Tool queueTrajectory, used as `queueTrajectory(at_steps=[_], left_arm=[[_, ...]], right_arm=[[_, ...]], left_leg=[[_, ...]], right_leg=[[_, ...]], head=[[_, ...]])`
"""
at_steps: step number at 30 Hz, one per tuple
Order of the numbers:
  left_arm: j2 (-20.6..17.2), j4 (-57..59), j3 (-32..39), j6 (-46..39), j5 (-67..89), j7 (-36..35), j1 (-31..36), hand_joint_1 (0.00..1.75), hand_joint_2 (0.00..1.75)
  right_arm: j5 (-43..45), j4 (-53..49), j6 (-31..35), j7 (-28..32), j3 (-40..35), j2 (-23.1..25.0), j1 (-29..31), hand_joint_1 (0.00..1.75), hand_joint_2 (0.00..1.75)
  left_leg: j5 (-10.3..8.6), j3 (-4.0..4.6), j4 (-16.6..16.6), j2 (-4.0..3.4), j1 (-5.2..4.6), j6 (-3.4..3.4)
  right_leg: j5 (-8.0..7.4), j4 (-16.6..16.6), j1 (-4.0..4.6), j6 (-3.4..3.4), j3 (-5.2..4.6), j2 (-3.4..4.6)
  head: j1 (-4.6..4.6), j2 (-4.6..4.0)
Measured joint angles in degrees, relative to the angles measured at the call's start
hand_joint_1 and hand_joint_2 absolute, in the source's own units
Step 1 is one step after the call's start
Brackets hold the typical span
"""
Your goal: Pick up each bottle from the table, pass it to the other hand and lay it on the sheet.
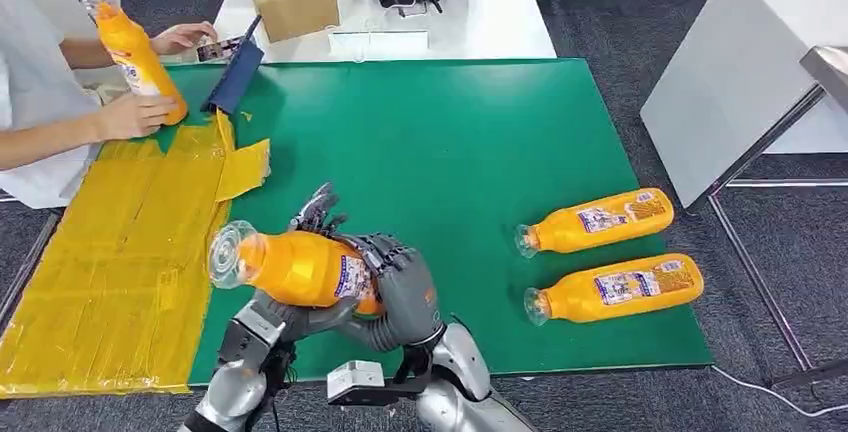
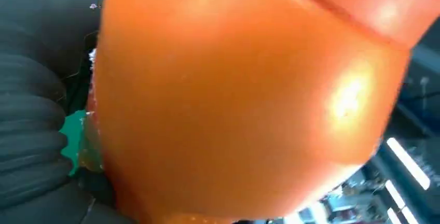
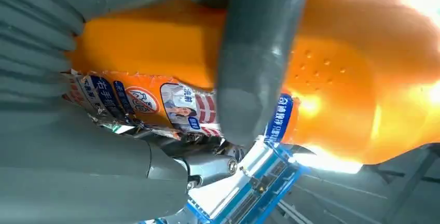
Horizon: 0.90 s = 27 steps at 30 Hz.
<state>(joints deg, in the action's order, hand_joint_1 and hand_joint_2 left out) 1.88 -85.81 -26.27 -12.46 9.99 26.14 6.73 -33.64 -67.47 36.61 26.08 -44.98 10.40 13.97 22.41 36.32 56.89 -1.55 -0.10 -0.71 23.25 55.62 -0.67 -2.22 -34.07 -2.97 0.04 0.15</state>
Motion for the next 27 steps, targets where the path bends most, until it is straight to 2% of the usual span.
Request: queueTrajectory(at_steps=[8,9,10,11,17,27], left_arm=[[0.66,-2.08,1.64,-2.51,-4.15,1.88,-1.20,1.75,1.75],[0.68,-2.21,1.72,-2.80,-4.46,2.01,-1.31,1.75,1.75],[0.74,-2.38,1.83,-3.04,-4.85,2.05,-1.37,1.75,1.75],[0.81,-2.45,1.97,-3.17,-5.18,2.23,-1.41,1.75,1.75],[1.48,-4.13,4.24,-5.66,-6.99,3.14,-0.23,1.75,1.75],[1.53,-5.22,6.12,-7.60,-5.27,3.26,1.78,1.75,1.75]], right_arm=[[2.18,1.94,-0.07,-0.68,-0.87,-0.04,0.76,1.75,1.75],[2.21,2.12,-0.04,-0.68,-0.89,0.02,0.84,0.44,1.75],[2.18,2.27,0.04,-0.68,-0.94,0.11,0.85,0.07,1.75],[2.14,2.36,0.26,-0.66,-0.96,0.20,0.90,0.00,1.75],[2.44,2.23,2.20,0.54,-1.22,0.05,-0.21,0.00,1.75],[1.44,-6.53,3.10,2.90,2.80,-1.29,-4.86,0.00,1.75]], left_leg=[[0.00,0.00,0.00,0.00,0.00,0.00],[0.00,0.00,0.00,0.00,0.00,0.00],[0.00,0.00,0.00,0.00,0.00,0.00],[0.00,0.00,0.00,0.00,0.00,0.00],[0.00,0.00,0.00,0.00,0.00,0.00],[0.00,0.01,0.00,0.02,-0.01,0.00]], right_leg=[[0.00,0.00,-0.01,0.00,-0.01,0.00],[0.00,0.00,0.00,0.00,-0.01,0.00],[0.00,0.00,0.00,0.00,-0.03,0.00],[0.00,0.00,0.00,0.00,-0.02,0.01],[0.00,0.00,0.00,0.00,-0.01,0.00],[0.00,0.00,-0.01,0.00,0.00,-0.01]], head=[[-0.02,0.00],[0.00,0.00],[0.00,0.00],[-0.02,0.00],[0.02,0.00],[0.00,0.00]])
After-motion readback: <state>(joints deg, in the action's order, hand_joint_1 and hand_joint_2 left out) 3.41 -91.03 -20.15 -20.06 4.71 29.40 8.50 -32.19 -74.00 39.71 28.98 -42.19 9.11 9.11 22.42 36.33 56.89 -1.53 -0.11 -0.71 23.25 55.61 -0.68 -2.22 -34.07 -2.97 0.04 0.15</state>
